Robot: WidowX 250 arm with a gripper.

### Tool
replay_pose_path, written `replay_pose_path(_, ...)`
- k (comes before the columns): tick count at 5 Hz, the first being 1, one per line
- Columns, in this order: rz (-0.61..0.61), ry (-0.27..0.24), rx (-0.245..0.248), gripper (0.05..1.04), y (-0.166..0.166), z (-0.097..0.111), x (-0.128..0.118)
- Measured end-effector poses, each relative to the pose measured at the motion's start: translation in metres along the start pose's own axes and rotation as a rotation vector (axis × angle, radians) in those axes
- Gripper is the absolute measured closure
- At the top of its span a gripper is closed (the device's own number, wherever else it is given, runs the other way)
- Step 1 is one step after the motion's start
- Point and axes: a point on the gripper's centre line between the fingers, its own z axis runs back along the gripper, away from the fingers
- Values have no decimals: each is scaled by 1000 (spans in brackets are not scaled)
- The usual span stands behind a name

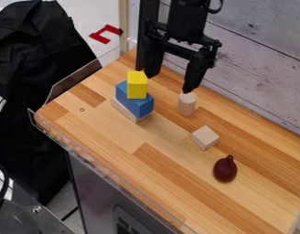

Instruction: Remove the yellow cube from the tower and put it in the middle of the table

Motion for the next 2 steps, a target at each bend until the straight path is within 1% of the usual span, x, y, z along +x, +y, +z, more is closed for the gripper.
replay_pose_path(1,1,35,1,83,0,-9,-1)
replay_pose_path(2,1,29,-3,83,2,-9,1)
